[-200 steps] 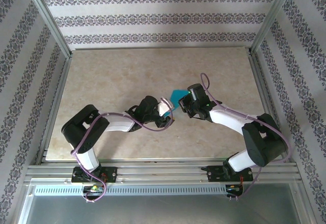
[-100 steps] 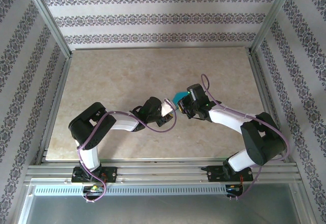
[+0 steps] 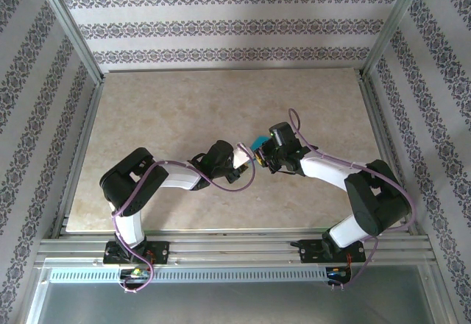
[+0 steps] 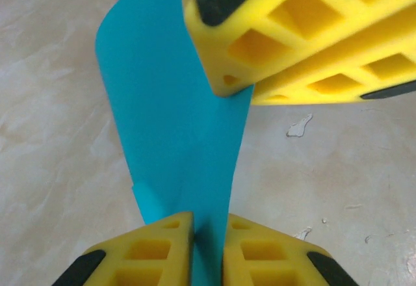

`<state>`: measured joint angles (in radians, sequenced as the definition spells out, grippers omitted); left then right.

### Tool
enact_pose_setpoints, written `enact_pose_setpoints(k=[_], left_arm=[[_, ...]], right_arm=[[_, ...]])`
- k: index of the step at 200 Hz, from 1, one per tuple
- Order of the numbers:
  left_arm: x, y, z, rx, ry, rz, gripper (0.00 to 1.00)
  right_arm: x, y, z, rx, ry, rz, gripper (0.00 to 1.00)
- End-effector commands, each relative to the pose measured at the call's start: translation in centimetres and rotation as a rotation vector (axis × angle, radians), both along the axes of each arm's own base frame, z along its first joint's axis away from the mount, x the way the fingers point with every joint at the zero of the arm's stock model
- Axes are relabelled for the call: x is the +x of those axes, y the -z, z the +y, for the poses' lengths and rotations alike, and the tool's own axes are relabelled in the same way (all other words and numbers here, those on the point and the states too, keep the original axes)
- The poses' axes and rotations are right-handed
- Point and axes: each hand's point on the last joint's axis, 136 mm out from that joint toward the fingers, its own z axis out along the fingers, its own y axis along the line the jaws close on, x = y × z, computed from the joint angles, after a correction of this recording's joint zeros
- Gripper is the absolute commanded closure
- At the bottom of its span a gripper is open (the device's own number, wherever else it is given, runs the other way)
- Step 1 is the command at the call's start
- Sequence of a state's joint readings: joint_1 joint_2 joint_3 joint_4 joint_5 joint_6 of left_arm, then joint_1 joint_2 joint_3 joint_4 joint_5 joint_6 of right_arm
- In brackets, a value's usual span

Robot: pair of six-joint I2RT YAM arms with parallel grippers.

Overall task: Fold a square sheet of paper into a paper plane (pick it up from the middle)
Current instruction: Fold the wing for the fifth time at the center of the table.

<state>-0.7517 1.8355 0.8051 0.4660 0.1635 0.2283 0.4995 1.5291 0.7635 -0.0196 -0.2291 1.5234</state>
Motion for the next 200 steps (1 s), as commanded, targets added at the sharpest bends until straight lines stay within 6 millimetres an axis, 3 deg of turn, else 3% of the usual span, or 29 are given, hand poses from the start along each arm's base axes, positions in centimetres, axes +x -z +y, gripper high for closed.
enact_pose_setpoints(k=[1, 30, 102, 140, 200], left_arm=[[0.2, -0.8, -1.1, -0.033, 0.019, -0.014, 0.86], [-0.5, -0.4, -1.1, -0.048, 0.025, 0.049, 0.91], [-1.7, 0.1, -0.8, -0.132, 0.000, 0.267, 0.98], [-2.1, 0.5, -0.7, -0.161, -0.022, 0.341, 0.97], [-2.2, 1.4, -0.5, -0.163, -0.061, 0.441, 0.93]], right_arm=[[-0.1, 0.3, -0.4, -0.002, -0.002, 0.019, 0.77], [0.3, -0.3, -1.7, -0.027, 0.004, -0.019, 0.55], [0.7, -2.0, -5.9, -0.122, -0.003, -0.138, 0.21], [1.1, -2.5, -6.3, -0.163, -0.102, -0.235, 0.19], [1.3, -2.8, -3.4, -0.073, -0.278, -0.374, 0.24]])
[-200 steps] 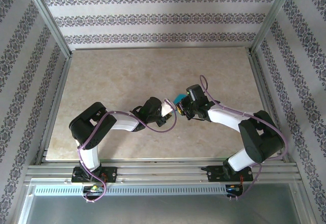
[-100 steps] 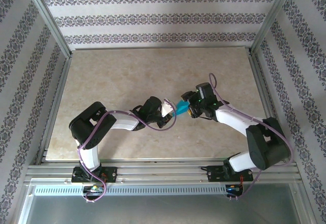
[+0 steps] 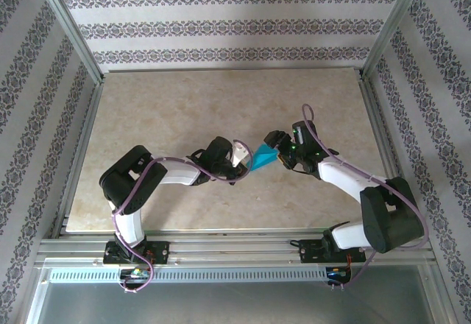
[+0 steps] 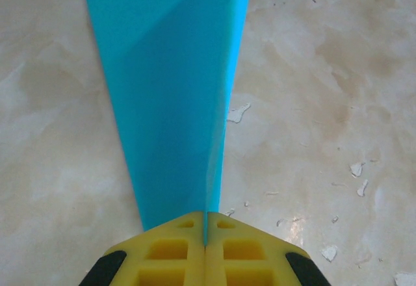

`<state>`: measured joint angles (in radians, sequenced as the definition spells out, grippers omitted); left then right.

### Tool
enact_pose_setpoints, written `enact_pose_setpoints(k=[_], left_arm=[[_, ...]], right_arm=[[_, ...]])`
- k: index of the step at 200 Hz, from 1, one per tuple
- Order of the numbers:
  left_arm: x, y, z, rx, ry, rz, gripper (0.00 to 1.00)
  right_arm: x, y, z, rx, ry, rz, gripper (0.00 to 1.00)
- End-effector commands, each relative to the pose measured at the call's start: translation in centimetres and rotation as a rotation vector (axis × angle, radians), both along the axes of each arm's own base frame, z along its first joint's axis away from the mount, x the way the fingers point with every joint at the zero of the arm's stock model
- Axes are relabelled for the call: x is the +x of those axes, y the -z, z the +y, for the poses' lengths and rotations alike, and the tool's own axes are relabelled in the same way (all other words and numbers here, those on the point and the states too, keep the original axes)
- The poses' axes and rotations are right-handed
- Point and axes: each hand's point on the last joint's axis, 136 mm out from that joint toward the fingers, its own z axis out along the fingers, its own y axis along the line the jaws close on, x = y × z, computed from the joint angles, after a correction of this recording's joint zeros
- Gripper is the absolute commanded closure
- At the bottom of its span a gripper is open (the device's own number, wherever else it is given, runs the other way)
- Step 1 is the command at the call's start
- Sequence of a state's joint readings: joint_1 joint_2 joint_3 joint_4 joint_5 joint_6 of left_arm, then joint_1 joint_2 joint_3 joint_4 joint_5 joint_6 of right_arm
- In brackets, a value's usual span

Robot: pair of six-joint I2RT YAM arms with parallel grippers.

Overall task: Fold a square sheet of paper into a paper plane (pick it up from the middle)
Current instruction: Fold the wing for the fifth time at the center of the table.

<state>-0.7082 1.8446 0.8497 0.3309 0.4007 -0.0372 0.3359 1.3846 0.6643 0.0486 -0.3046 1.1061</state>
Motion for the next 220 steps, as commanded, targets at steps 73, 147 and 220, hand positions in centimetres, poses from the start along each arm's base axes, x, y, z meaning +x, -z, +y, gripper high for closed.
enact_pose_setpoints(k=[73, 147, 220], left_arm=[[-0.4, 2.1, 0.0, 0.021, -0.033, 0.197, 0.92], [-0.3, 2.8, 0.6, 0.040, -0.072, 0.281, 0.91], [-0.8, 3.9, 1.1, 0.090, -0.074, 0.340, 0.91]], right_arm=[[-0.4, 0.3, 3.4, 0.108, -0.201, -0.117, 0.30], [-1.1, 1.2, 3.8, 0.119, -0.244, -0.152, 0.38], [-2.2, 0.5, 2.4, 0.043, -0.245, -0.249, 0.38]])
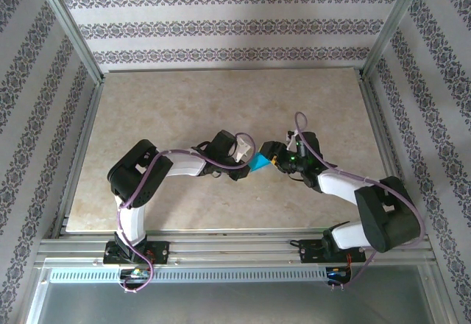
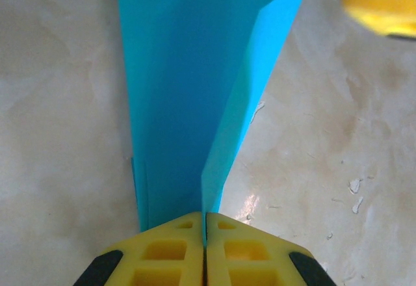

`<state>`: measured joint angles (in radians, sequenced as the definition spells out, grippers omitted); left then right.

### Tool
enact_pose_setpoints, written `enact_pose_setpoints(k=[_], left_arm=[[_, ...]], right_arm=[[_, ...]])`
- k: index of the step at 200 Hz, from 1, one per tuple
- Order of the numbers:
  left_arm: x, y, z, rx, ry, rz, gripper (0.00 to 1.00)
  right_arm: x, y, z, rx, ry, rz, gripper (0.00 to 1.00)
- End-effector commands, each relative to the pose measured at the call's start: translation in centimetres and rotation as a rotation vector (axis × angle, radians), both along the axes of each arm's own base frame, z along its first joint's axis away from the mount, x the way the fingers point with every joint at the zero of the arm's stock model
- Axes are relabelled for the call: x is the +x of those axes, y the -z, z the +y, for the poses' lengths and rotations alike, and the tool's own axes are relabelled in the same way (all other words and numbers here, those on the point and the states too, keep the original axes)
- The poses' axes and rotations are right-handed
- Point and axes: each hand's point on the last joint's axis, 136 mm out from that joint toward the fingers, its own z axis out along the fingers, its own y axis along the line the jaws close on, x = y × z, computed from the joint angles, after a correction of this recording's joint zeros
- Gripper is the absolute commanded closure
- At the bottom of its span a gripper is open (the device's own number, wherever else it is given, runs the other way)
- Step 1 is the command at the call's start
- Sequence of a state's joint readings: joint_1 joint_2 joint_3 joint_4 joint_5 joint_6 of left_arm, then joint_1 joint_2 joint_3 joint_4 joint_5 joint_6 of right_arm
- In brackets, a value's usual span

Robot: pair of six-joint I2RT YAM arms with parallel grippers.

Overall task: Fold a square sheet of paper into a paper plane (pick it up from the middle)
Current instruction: Fold the wing for the fifth time at the center of the table.

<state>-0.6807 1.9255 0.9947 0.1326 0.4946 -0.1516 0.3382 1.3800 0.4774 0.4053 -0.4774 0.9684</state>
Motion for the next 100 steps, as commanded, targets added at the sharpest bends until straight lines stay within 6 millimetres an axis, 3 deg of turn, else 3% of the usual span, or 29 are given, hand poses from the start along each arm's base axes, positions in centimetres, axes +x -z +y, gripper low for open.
enact_pose_setpoints(k=[1, 58, 100], left_arm=[[-1.1, 2.8, 1.7, 0.088, -0.025, 0.117, 0.91], [-1.5, 3.4, 2.1, 0.129, -0.055, 0.199, 0.91], [-1.7, 4.0, 2.6, 0.161, -0.081, 0.266, 0.91]], right_arm=[[-0.3, 0.5, 0.1, -0.035, -0.023, -0.044, 0.38], [0.1, 1.9, 1.4, -0.008, -0.040, -0.025, 0.69], [1.1, 2.8, 2.7, 0.003, -0.052, -0.009, 0.81]])
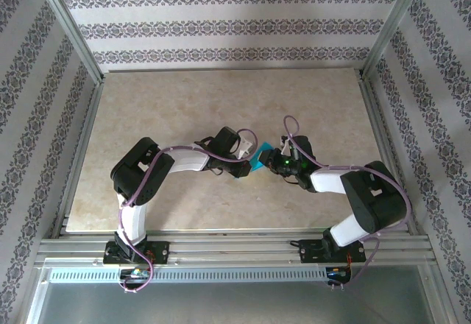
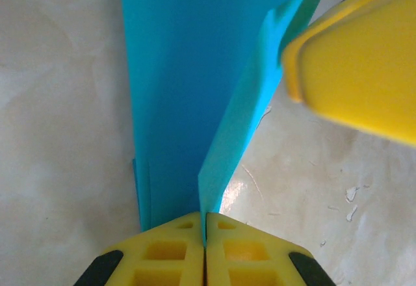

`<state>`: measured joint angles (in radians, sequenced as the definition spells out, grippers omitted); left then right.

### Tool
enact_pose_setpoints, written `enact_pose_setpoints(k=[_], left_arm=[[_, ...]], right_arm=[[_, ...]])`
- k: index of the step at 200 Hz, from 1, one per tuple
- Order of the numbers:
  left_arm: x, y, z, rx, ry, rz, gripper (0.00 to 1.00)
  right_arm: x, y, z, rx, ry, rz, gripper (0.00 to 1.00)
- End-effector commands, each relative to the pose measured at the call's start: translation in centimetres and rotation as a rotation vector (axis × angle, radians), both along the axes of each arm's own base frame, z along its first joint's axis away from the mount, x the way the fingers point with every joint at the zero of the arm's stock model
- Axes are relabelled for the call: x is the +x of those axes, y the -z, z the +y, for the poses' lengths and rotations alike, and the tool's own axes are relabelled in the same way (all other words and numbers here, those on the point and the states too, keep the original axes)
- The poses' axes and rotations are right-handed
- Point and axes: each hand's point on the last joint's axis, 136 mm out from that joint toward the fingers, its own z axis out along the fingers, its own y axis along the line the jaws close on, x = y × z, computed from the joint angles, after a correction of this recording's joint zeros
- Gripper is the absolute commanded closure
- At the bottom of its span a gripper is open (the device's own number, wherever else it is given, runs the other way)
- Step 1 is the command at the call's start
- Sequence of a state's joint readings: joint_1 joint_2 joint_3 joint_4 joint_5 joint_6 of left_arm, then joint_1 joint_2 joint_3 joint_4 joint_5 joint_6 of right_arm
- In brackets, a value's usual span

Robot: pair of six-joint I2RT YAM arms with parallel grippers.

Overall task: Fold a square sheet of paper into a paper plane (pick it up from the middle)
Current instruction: Fold the wing for the fifth time at the center of the table.

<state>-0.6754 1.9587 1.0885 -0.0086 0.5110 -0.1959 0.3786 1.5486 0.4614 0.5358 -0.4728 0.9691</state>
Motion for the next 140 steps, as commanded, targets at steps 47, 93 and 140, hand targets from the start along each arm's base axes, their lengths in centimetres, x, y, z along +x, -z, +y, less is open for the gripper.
enact_pose_setpoints(k=[47, 93, 140], left_arm=[[-2.0, 4.3, 3.5, 0.167, -0.084, 0.224, 0.91], [-2.2, 4.3, 3.5, 0.179, -0.113, 0.283, 0.91], [-2.2, 4.2, 3.7, 0.195, -0.133, 0.321, 0.91]], right_arm=[[2.2, 0.0, 2.4, 0.031, -0.014, -0.026, 0.86], [1.2, 0.8, 1.8, 0.016, 0.003, 0.003, 0.87], [0.5, 2.0, 1.3, -0.003, 0.016, 0.032, 0.88]])
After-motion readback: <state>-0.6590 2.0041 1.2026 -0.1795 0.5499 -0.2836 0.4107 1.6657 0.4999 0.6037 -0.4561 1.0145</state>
